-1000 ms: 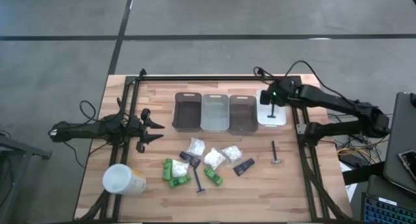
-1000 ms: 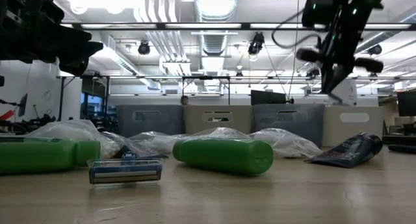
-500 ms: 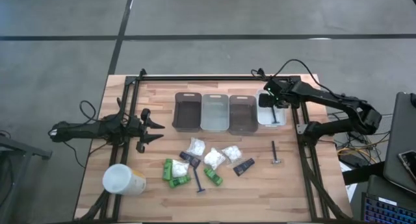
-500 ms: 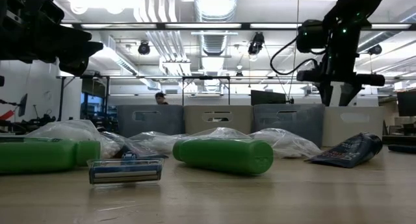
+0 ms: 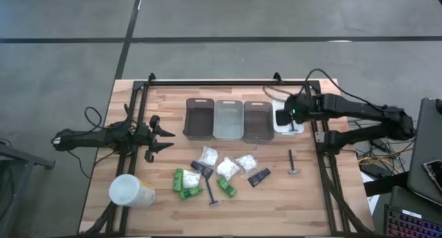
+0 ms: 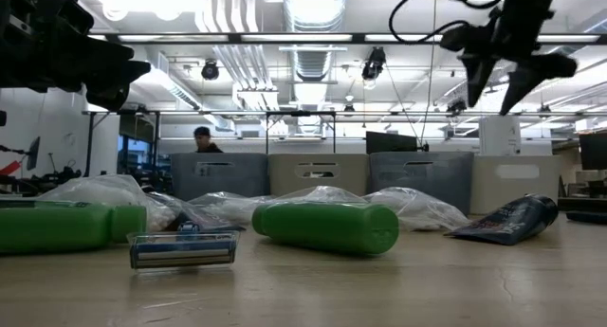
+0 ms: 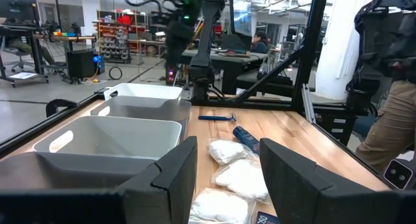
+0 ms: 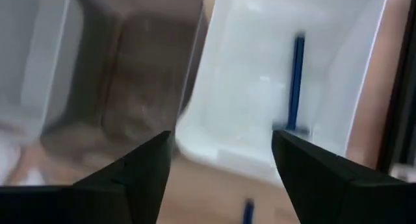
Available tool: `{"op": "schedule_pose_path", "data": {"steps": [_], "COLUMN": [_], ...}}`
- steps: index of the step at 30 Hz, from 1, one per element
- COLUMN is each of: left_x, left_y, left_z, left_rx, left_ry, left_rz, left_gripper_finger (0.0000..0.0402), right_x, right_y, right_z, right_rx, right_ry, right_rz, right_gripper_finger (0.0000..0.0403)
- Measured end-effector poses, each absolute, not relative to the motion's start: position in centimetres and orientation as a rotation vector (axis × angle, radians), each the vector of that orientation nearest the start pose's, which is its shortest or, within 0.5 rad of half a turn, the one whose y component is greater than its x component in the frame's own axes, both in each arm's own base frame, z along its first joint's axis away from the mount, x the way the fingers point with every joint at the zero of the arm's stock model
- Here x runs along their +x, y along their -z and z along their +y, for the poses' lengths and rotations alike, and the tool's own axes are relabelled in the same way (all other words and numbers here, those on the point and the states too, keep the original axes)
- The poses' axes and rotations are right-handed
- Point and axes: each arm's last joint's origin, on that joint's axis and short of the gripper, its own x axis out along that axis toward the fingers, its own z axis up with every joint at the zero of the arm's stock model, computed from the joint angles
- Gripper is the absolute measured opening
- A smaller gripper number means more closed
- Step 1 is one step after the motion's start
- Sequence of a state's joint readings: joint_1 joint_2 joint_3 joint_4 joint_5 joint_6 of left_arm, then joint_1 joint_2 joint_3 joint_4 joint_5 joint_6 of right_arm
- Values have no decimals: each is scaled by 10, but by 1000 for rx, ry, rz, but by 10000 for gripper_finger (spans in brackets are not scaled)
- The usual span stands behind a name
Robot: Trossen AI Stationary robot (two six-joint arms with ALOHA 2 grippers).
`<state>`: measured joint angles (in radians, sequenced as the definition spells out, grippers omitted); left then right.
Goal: Pick & Place Travel size toiletries
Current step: Put the right blue razor into the white bin
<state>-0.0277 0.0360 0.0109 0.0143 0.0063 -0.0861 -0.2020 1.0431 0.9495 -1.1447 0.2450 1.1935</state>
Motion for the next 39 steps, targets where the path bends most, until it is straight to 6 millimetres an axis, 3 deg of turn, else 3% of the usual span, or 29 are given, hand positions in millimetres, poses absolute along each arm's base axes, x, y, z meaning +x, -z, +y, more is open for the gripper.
{"op": "schedule_pose_path", "data": {"steps": [8, 18, 23, 31, 39], "left_x": [99, 99, 99, 99, 99], "left_y": [-166, -166, -166, -166, -166], "left_z": [-3, -3, -3, -3, -3], "left_rx": [-86, -86, -86, -86, -86], "left_ry": [34, 34, 34, 34, 34], "left_rz": [13, 13, 13, 13, 13], "left_gripper_finger": [172, 172, 172, 172, 172], "right_x": [171, 179, 178, 163, 153], "right_y": [-268, -224, -190, -146, -134], "right_z": [14, 57, 65, 59, 56], "right_rx": [1099, 1100, 1126, 1225, 1224], "right_ry": [988, 1150, 1158, 1128, 1141], "right_rz": [1038, 1238, 1321, 1262, 1266], "right_gripper_finger": [278, 297, 291, 261, 226]}}
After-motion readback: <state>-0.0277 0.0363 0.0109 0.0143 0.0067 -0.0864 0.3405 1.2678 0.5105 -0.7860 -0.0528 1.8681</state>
